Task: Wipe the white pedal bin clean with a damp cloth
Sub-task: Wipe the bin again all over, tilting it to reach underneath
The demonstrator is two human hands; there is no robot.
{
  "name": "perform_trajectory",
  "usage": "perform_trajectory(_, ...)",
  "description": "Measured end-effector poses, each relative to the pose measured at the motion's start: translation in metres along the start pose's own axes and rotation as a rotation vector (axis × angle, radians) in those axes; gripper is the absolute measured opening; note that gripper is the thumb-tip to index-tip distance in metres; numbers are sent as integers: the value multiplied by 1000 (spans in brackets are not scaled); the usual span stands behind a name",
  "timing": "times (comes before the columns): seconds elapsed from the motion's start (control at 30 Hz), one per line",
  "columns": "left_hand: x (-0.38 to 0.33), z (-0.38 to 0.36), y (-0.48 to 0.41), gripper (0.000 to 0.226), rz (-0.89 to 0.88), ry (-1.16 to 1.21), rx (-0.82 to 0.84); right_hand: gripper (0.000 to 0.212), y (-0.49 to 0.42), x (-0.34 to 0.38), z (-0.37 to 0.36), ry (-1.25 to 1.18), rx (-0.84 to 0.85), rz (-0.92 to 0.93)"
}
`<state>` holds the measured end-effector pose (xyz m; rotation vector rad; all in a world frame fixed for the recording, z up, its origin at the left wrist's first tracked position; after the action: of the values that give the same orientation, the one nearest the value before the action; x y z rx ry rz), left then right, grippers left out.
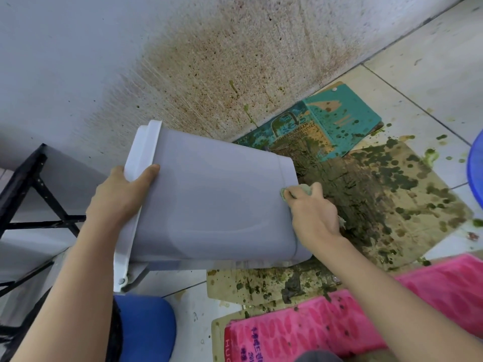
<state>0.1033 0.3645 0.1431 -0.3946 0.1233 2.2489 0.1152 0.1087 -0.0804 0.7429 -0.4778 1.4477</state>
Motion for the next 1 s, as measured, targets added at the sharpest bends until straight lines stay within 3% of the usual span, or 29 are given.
perform_trajectory(0.17,-7,2,8,97,14,-1,8,41,48,-13,5,100,27,53)
perform_trajectory(0.27,-11,2,12,95,3,-16,12,48,64,-28,-4,36,64,58)
perform_trajectory(0.37,-17,3,13,92,-10,-37,-7,31,40,-26,-2,-168,42,-98)
perform_trajectory(0.43,-20,2,13,91,-15,-45,-9,27,18,-22,-3,-157,38,-89)
perform_trajectory(0.63,-9,2,12,88,-2,0,17,52,-39,-3,-17,-21,-1,145)
perform_trajectory(0.83,6,3,4,82,17,47,30,49,-100,19,-1,-18,-22,69)
perform_trajectory(0.9,10,3,4,82,23,64,40,40,-101,36,15,-215,-93,91)
perform_trajectory(1.0,10,6,1,76,35,161,96,39,-68,82,34,-710,-107,198)
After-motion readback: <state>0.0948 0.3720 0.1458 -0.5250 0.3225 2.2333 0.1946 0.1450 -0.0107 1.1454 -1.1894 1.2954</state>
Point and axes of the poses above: each hand's wrist, its own y-axis away from the middle knuckle, its own z-axis out of the back of the hand, x = y × z, the point moved 1 cm from there along -y, towards the middle knuckle, and after that the axes turned 9 degrees about y, right-handed, at the moved point
